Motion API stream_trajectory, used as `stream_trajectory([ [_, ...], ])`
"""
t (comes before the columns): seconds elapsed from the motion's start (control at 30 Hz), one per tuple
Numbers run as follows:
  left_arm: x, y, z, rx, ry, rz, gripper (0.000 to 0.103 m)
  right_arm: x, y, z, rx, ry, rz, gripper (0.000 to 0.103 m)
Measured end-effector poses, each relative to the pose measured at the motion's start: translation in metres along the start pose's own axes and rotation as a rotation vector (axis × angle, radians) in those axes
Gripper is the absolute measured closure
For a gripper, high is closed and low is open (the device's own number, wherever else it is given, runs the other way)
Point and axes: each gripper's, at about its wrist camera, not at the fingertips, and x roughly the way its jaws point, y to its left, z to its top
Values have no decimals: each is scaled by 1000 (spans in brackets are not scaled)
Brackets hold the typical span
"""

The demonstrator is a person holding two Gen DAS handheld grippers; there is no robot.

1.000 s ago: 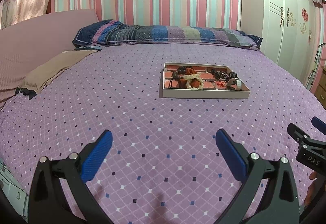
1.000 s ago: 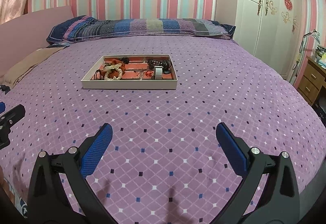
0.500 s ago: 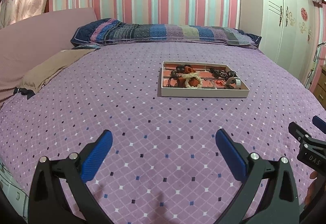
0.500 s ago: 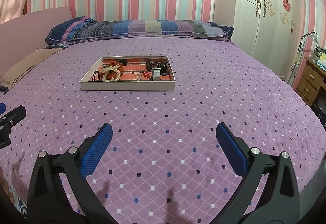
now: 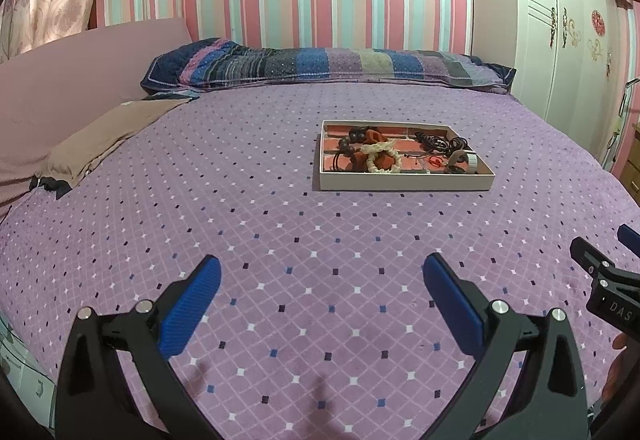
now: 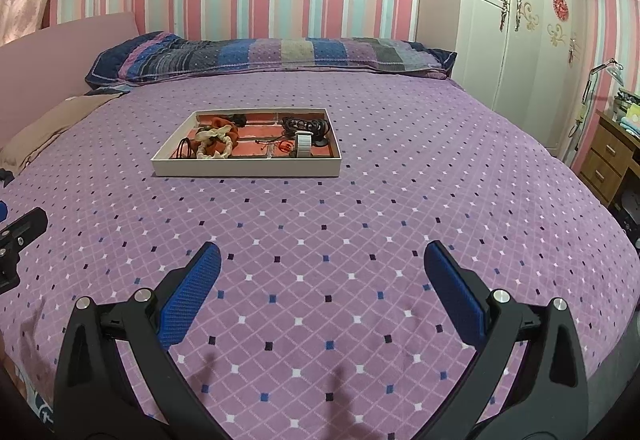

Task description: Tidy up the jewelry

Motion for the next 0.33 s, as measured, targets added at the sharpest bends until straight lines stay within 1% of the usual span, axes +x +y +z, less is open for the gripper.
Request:
stream_trajectory([
  [0.13,0,-2,-1,11,-12,14,4,0,0,0,1,-2,-1,4],
  [0.33,0,-2,0,13,-13,11,4,1,0,0,6,-5,-1,4],
])
